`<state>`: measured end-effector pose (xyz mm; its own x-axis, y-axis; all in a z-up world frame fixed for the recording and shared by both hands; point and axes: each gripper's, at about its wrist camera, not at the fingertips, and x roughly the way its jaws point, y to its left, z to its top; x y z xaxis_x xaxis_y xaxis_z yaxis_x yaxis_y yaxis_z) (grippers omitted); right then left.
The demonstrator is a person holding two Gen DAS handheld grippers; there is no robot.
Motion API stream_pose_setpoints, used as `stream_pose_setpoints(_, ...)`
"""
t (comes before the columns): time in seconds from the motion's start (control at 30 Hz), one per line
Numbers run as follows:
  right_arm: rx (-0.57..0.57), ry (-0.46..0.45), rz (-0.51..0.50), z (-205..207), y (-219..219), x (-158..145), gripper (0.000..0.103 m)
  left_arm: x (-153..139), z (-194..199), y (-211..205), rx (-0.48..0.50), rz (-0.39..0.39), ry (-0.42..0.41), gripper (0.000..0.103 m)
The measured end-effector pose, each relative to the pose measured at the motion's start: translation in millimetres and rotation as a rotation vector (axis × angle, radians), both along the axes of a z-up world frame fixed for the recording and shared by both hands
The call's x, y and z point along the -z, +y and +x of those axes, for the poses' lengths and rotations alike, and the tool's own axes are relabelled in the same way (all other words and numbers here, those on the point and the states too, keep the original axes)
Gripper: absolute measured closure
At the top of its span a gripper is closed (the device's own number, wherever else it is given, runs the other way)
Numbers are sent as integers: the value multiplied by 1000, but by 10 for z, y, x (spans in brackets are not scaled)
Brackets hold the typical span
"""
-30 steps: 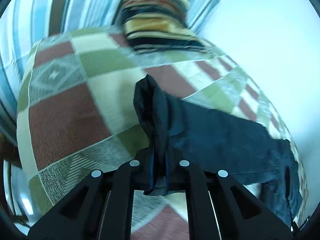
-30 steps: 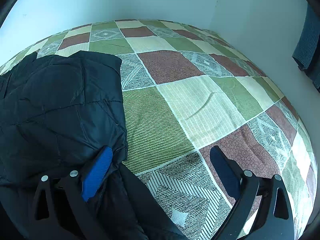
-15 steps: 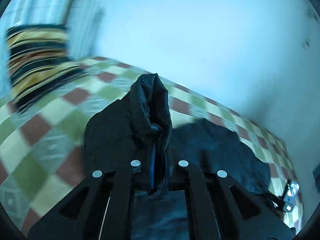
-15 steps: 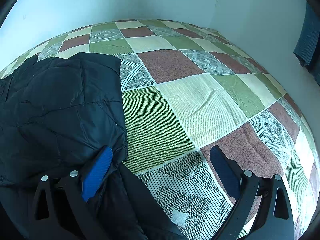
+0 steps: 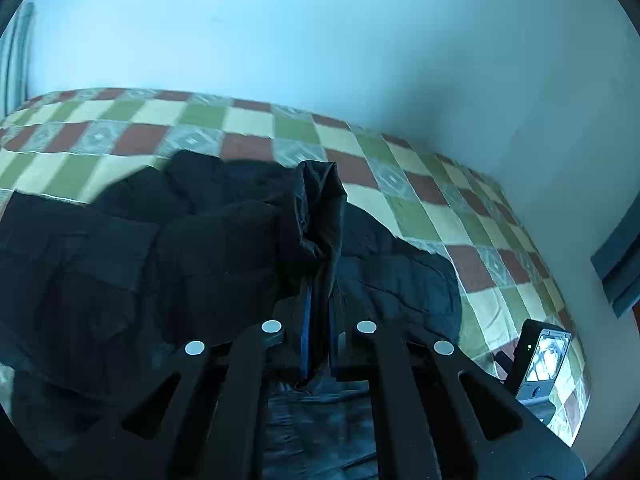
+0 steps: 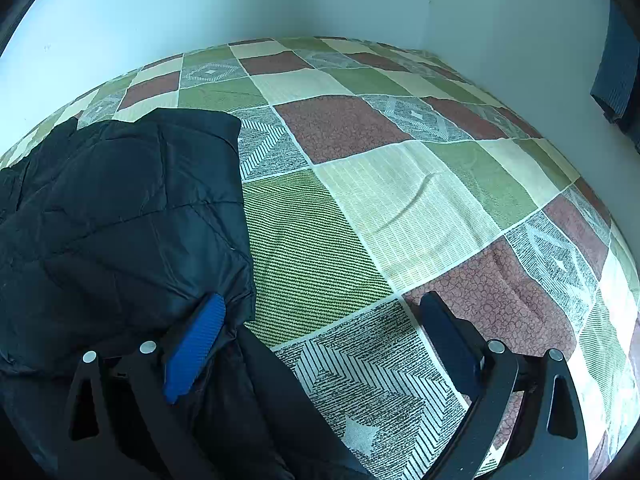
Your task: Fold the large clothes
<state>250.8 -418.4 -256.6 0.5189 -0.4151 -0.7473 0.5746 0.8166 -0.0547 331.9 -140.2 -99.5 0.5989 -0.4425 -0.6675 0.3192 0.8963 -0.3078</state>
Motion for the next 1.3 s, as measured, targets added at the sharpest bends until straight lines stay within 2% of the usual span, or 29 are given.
stream_pose_setpoints(0.27,0,-8,19,-11,-24,11,6,409,42,-704,98,35,73,97)
stream_pose_setpoints(0.5,1,-10,21,-10,-24,9,6,747,101,-860,97,60,132,97)
stream_pose_setpoints(0.63,1,-11,21,-11,-27,8,6,822,78,-931,104,95,116,96)
stream_pose_setpoints(0.7,1,-11,20,-10,-29,10,6,785,41,-960,116,109,101,91)
stream_pose_setpoints(0.73,2,-11,21,-11,-31,12,6,756,17,-956,121,106,100,78)
stream_pose_setpoints(0.77,1,-12,24,-11,-34,13,6,718,-12,-939,131,93,104,59)
stream_pose_setpoints(0.83,2,-15,29,-16,-36,14,6,578,-123,-838,138,61,93,45)
stream_pose_setpoints(0.93,2,-16,29,-25,-36,8,6,326,-296,-569,155,37,53,44)
stream_pose_setpoints(1.03,2,-23,34,-34,-46,-1,6,150,-369,-90,109,63,6,44)
stream_pose_setpoints(1.17,0,-25,43,-37,-65,-66,7,103,-293,703,-35,135,-25,44)
stream_pose_setpoints(1.23,-1,-66,11,-108,-5,-253,7,161,-209,1165,-123,180,-17,44)
stream_pose_setpoints(1.3,-25,-126,28,-174,107,-441,7,222,-129,1548,-202,189,6,44)
